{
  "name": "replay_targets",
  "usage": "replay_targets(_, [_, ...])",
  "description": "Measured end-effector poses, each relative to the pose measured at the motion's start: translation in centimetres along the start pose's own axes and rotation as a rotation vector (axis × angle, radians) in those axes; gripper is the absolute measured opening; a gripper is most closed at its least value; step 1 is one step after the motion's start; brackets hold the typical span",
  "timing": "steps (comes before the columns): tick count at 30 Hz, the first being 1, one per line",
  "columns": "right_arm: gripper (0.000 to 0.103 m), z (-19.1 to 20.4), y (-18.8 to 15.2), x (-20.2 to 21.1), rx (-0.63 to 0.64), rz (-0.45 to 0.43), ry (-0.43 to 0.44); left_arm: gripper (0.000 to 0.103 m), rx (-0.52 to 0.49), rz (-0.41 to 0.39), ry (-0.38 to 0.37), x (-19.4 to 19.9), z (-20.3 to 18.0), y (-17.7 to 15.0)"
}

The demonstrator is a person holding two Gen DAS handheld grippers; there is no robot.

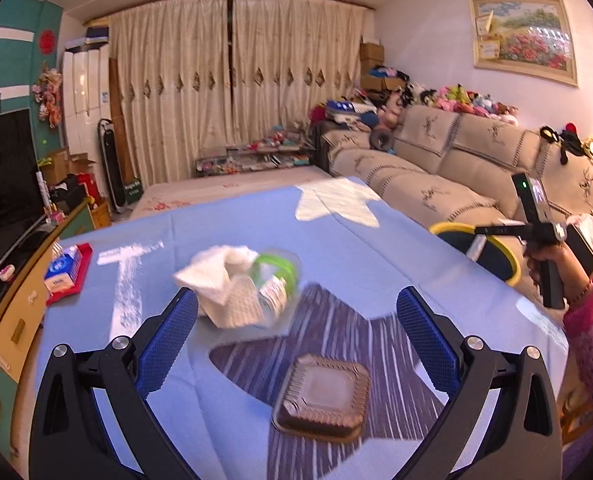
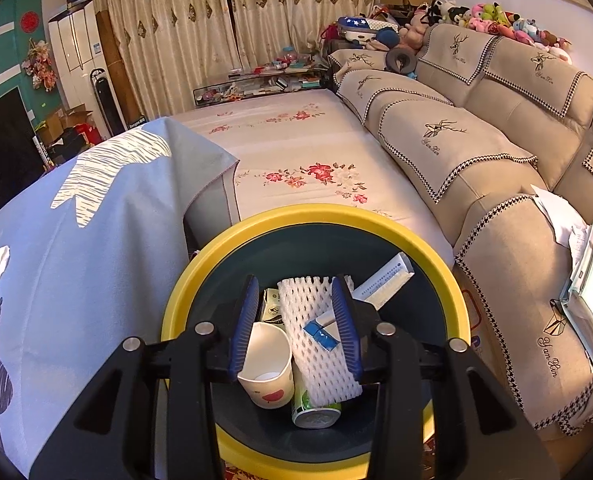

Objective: Collect trash
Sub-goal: 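Grasp the brown plastic tray with the left gripper and lift it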

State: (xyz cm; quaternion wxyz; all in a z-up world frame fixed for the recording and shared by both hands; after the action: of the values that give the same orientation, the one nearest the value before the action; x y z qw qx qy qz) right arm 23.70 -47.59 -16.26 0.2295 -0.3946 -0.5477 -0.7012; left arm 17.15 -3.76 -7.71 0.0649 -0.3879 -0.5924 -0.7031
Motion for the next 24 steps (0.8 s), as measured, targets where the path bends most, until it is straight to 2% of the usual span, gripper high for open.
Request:
replay_targets(5, [0.037, -0.4, -0.4, 0.3, -0.015, -0.006, 0.015, 0.098, -0.034, 0.107, -0.051, -1.2, -1.4, -1.8])
replay_targets(10, [0.037, -0.4, -0.8, 0.3, -0.017, -0.007, 0.03, 0.098, -0.095, 0.201, -0.057, -3.4, -2.8, -2.9])
replay_targets(14, [0.037, -0.4, -0.9, 0.3, -0.015, -0.006, 0.037, 0.098, -0.075, 0.282, -0.061, -5.7, -2.5, -3.3])
replay_targets(20, [0.037, -0.7, -1.1, 0.0, -0.019, 0.0, 0.036, 0.096, -0.038, 0.304, -0.08, -6.9, -1.5, -3.4])
replay_targets(24, [0.037, -0.6, -1.1, -0.2, -0.018, 0.005, 0.039, 0.084, -0.042, 0.332, -0.046, -7.7, -1.3, -3.6])
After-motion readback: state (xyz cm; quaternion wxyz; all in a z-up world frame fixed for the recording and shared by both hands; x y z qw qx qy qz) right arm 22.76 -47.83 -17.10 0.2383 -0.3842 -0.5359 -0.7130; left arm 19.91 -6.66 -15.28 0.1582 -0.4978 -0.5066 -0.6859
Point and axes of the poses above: each gripper's, at about its wrist camera, not at the fingertips, and x roughly against the way its jaws point, z to its left, y to its top, the point moved 1 cm from there along -x, roughly the way its jaws point, and after that the axes turned 8 degrees about z, right-handed, at the moved point
